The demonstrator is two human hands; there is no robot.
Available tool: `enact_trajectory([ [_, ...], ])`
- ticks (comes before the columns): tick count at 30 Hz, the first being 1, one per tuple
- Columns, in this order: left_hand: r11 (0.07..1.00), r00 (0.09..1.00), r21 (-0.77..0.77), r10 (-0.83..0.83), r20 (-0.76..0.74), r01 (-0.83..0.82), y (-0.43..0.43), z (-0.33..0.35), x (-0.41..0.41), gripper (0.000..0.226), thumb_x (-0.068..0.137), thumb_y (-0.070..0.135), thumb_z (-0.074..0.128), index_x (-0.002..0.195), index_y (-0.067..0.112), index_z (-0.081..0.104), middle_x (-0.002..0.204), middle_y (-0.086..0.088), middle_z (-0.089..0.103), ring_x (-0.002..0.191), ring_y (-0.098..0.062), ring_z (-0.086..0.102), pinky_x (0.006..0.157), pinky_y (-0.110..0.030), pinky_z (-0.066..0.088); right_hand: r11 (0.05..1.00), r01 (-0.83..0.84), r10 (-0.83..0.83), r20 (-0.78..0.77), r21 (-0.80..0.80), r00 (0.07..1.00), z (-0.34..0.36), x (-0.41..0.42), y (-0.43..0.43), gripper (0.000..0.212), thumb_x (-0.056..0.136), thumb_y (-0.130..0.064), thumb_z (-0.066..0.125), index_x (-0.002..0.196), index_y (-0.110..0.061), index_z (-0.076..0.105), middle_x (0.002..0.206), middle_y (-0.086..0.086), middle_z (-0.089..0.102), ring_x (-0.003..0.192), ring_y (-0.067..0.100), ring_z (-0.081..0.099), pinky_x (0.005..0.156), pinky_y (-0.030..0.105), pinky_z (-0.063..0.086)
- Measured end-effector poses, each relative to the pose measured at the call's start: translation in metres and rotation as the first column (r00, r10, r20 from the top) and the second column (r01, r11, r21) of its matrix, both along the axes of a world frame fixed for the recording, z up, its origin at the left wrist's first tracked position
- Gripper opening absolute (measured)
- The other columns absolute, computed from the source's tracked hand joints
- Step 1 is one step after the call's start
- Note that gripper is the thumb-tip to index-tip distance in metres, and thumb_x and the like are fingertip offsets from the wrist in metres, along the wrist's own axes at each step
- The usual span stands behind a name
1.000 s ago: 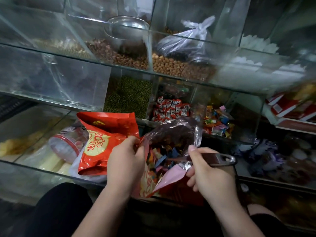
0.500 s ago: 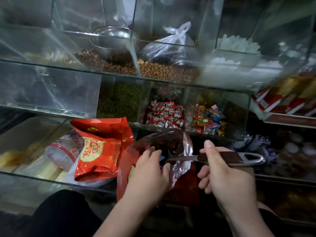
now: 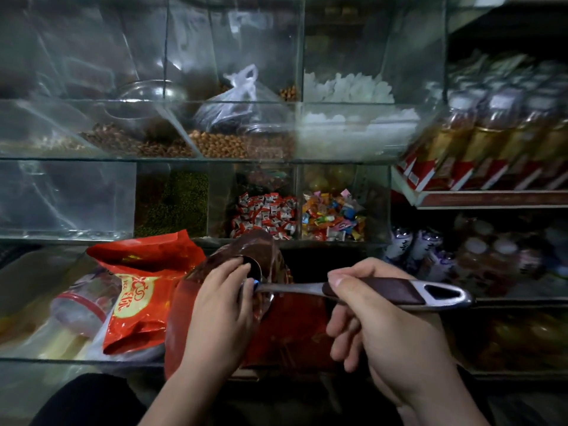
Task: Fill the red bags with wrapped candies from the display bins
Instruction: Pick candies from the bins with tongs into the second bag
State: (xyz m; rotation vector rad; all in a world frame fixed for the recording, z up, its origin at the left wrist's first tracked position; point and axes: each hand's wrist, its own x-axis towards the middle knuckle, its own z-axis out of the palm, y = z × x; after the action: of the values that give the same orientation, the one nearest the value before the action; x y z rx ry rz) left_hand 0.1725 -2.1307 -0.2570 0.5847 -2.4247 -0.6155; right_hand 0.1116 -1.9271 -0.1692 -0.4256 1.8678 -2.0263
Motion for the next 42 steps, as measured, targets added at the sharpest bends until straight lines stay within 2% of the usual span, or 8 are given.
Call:
enact_trajectory([
  [8,0.983,0.99,-0.126,-0.139,-0.016,0.136,-0.004,0.045,-0.037,0.034,0.101,0.031,0.048,0.124,0.016,0.068,0.129,0.005,0.06,0.124,-0.011,0.05,0.107,-0.027,0.038,0.984,0.085,-0.089,-0.015,-0.157,0.996,0.009,-0.005,0.011,0.011,0.08,-0.035,0.068,0.077,-0.025,0.071,0.05,0.015,0.062,0.031,0.027,0.054,0.034,0.023,0.041],
  [15,0.865,0.907,-0.311,-0.42,-0.02,0.394,0.011,0.096,-0.109,0.028,0.101,0.026,0.051,0.117,0.014,0.071,0.122,0.003,0.063,0.118,-0.014,0.054,0.104,-0.028,0.041,0.904,0.345,-0.361,-0.017,-0.253,0.932,0.028,-0.026,0.033,0.014,0.08,-0.035,0.061,0.072,-0.027,0.069,0.046,0.014,0.058,0.026,0.025,0.049,0.031,0.02,0.036],
  [20,0.791,0.829,-0.255,-0.509,0.23,0.556,0.021,0.104,-0.176,0.027,0.102,0.023,0.05,0.121,0.018,0.069,0.127,0.002,0.058,0.12,-0.018,0.049,0.105,-0.03,0.038,0.852,0.475,-0.498,-0.058,-0.221,0.865,0.023,-0.068,0.037,0.041,0.103,-0.021,0.057,0.065,-0.033,0.069,0.045,0.007,0.058,0.029,0.019,0.052,0.028,0.022,0.036],
  [24,0.784,0.732,-0.125,-0.493,0.47,0.608,0.019,0.107,-0.221,0.038,0.101,0.016,0.049,0.137,0.01,0.058,0.148,-0.008,0.047,0.135,-0.026,0.043,0.113,-0.032,0.032,0.827,0.515,-0.537,-0.048,-0.224,0.842,0.003,-0.112,0.02,0.021,0.089,-0.036,0.057,0.077,-0.022,0.067,0.046,0.006,0.06,0.032,0.019,0.057,0.03,0.024,0.04],
  [29,0.885,0.788,-0.04,-0.391,0.476,0.463,0.0,0.108,-0.233,0.042,0.1,0.016,0.049,0.141,0.019,0.054,0.144,-0.006,0.054,0.126,-0.025,0.052,0.097,-0.026,0.041,0.905,0.426,-0.414,-0.196,0.018,0.889,-0.042,-0.168,-0.019,0.02,0.099,-0.026,0.066,0.08,-0.031,0.069,0.054,0.004,0.065,0.047,0.021,0.068,0.041,0.027,0.051],
  [33,0.914,0.816,0.009,-0.367,0.446,0.406,-0.012,0.106,-0.216,0.036,0.1,0.017,0.047,0.131,0.022,0.065,0.133,-0.002,0.064,0.117,-0.023,0.06,0.088,-0.023,0.042,0.901,0.329,-0.183,-0.438,0.283,0.88,-0.062,-0.189,-0.023,0.013,0.096,-0.027,0.071,0.089,-0.039,0.069,0.078,-0.018,0.072,0.073,-0.004,0.067,0.061,0.012,0.051],
  [37,0.916,0.82,0.044,-0.377,0.429,0.398,-0.008,0.097,-0.201,0.034,0.101,0.015,0.046,0.127,0.018,0.067,0.13,-0.006,0.066,0.118,-0.025,0.061,0.09,-0.023,0.043,0.845,0.32,0.036,-0.642,0.428,0.766,-0.05,-0.18,-0.024,0.011,0.098,-0.027,0.069,0.104,-0.02,0.076,0.094,0.002,0.075,0.089,0.021,0.071,0.078,0.04,0.057],
  [42,0.925,0.864,0.064,-0.373,0.337,0.374,0.0,0.095,-0.19,0.041,0.102,0.018,0.048,0.142,0.02,0.054,0.143,-0.003,0.056,0.126,-0.02,0.055,0.089,-0.015,0.034,0.853,0.39,0.014,-0.764,0.346,0.645,-0.023,-0.139,-0.021,0.018,0.099,-0.032,0.065,0.108,-0.019,0.075,0.095,0.003,0.072,0.09,0.025,0.07,0.077,0.045,0.056],
])
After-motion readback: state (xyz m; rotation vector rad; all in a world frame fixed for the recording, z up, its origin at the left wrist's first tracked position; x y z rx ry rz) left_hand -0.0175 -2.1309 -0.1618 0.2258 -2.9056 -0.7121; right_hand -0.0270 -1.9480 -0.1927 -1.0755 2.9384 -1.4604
